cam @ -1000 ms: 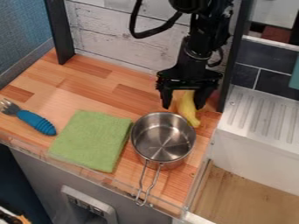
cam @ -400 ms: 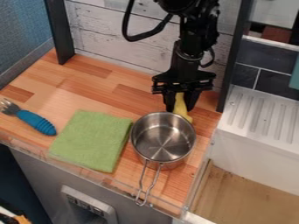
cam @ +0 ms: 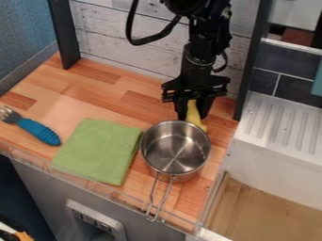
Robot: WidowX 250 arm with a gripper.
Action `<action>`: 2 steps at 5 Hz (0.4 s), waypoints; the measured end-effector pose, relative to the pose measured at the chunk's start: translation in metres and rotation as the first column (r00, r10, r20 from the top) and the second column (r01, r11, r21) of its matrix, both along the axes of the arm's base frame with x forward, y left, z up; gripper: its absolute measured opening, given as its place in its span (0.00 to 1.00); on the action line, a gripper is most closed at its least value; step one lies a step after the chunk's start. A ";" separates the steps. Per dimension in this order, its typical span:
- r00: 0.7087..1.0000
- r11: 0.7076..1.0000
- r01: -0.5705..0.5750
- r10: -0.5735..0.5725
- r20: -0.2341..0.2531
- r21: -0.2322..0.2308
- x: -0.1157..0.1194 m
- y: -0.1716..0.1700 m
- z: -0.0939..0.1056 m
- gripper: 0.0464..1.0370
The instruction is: Move the banana and put next to the blue fork
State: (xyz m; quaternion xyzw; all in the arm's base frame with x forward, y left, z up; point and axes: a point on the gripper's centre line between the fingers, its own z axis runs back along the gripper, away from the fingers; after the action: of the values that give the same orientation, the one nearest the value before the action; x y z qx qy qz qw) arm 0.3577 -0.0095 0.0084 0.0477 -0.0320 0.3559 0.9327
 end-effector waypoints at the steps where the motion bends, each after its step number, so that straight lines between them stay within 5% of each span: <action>1: 0.998 0.998 -0.065 0.065 0.016 0.024 -0.008 0.022 0.006 0.43; 2: 0.989 0.992 -0.122 0.118 0.087 0.033 -0.007 0.038 0.030 0.43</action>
State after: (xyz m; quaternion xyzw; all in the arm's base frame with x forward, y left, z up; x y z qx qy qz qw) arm 0.3510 0.0290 0.0388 0.0521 -0.0755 0.4125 0.9063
